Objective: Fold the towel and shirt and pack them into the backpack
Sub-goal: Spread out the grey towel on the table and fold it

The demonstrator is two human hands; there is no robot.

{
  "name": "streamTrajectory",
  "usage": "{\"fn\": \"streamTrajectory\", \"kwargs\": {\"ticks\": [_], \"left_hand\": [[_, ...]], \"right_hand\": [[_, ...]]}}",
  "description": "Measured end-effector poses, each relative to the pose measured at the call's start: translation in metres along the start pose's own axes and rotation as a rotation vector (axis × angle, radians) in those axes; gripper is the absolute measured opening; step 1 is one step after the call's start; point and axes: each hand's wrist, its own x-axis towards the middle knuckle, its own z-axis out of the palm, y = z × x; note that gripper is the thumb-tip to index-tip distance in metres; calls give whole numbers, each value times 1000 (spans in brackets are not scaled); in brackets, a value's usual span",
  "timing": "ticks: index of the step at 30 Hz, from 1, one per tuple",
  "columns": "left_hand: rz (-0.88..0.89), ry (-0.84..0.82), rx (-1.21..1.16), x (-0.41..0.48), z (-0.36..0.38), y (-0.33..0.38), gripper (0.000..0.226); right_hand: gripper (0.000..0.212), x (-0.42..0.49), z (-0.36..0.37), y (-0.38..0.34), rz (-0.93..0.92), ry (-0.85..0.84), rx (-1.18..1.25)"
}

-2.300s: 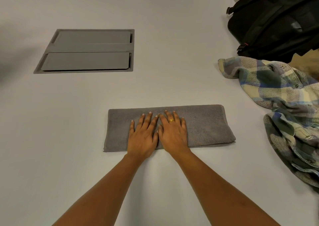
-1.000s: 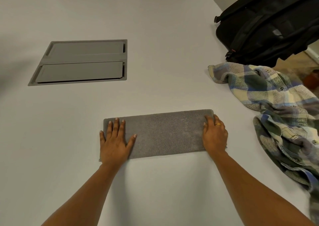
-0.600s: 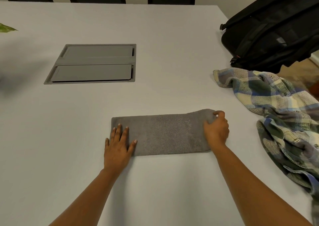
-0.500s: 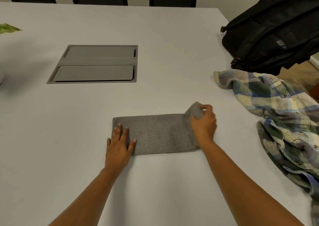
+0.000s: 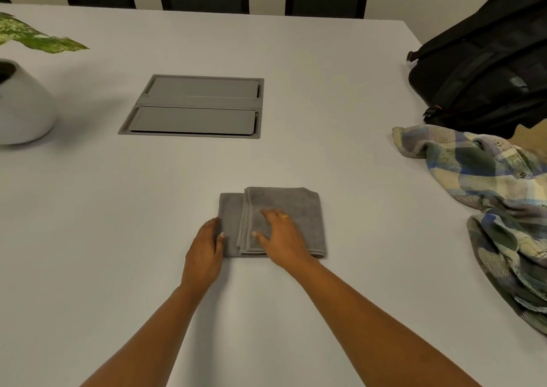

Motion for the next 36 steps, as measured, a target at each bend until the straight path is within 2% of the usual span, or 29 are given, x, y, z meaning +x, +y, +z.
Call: {"fn": "streamTrajectory", "kwargs": {"ticks": [4,8,12,16,19,23,27,33,36], "left_hand": [[4,-6,-19,-6,2,1,45],[100,-48,26,-11,2,4,69],[113,-99,218,-16,9,-4,86],[98,-136,372,-17,11,-15,100],[110,-151,457,-20,10,-19,92],[121,-146,538,-21,14,-22,77],[134,-134,584,-20,15,-24,64],[145,-121,569,-22,18,-26,74],[150,-110,558,-23,19,-26,78]], "right_hand": [[60,-6,7,22,-68,-77,-159],[56,-1,-16,43,-85,-99,-178],[49,0,-29,44,-21,43,-178],[59,0,-11,15,21,168,-277],[64,2,5,3,25,127,-275],[37,9,5,1,37,126,-162],[31,13,-4,1,112,147,55],[23,7,1,-19,56,189,281],[24,5,12,-24,-8,155,249]]}}
